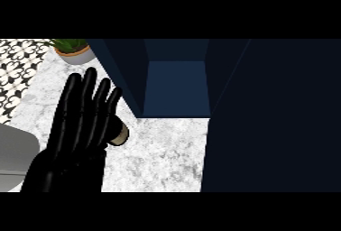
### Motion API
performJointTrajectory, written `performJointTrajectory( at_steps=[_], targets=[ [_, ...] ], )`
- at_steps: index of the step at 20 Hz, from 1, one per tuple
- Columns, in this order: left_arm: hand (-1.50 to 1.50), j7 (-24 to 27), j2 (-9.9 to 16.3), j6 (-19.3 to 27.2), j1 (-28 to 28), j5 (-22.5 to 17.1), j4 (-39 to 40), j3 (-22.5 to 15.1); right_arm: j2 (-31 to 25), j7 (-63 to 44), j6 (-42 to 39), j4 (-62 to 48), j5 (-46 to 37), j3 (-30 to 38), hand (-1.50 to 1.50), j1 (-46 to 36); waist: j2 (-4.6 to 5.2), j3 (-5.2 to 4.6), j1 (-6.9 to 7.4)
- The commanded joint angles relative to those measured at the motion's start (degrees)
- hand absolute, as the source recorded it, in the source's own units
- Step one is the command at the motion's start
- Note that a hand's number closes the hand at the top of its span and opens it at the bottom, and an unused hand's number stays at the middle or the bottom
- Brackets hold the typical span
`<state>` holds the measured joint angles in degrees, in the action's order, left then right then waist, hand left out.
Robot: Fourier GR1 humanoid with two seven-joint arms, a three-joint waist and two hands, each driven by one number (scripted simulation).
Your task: Pick up the wine, place it into the cabinet and close the cabinet
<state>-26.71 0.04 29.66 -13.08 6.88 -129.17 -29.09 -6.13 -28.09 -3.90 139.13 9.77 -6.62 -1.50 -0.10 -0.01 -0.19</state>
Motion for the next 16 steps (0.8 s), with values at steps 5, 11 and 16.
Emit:
performJointTrajectory(
  at_steps=[5,11,16],
  targets=[
    [-1.50,3.90,1.01,-0.81,6.32,0.90,0.71,2.71,-1.53,-4.60,-0.47,8.20,5.25,3.76,-1.50,1.80,-0.02,0.01,-0.08],
    [-1.50,7.54,3.96,-5.83,7.15,-7.62,1.93,15.33,-0.10,-4.53,1.41,1.87,1.68,2.36,-1.50,-5.46,0.09,-0.01,0.26],
    [-1.50,17.66,3.62,-8.32,12.53,-11.35,9.23,19.91,-0.16,-7.44,2.65,2.85,1.21,2.08,-1.50,-7.83,0.12,-0.04,0.24]
  ],
)
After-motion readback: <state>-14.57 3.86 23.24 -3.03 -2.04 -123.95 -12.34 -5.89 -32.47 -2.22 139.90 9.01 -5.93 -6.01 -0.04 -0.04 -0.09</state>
